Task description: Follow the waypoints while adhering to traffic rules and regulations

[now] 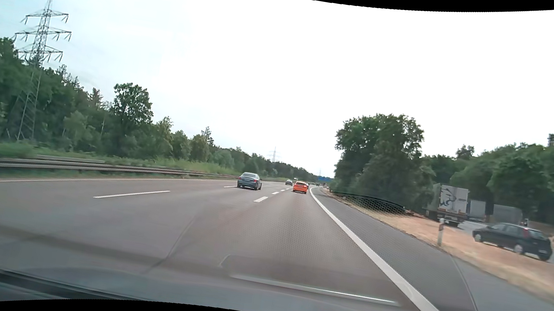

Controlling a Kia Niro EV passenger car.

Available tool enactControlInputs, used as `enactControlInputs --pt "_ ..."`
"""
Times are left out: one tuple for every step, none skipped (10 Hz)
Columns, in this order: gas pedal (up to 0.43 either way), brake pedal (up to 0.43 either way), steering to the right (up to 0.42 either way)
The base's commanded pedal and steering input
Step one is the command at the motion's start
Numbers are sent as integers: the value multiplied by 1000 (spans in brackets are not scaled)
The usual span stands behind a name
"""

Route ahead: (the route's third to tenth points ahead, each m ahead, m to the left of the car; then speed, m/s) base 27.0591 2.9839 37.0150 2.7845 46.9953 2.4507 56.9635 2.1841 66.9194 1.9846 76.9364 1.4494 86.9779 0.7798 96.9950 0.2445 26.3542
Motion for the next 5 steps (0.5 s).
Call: enactControlInputs --pt "98 0 1" --pt "98 0 1" --pt "98 0 1" --pt "98 0 1" --pt "98 0 1"
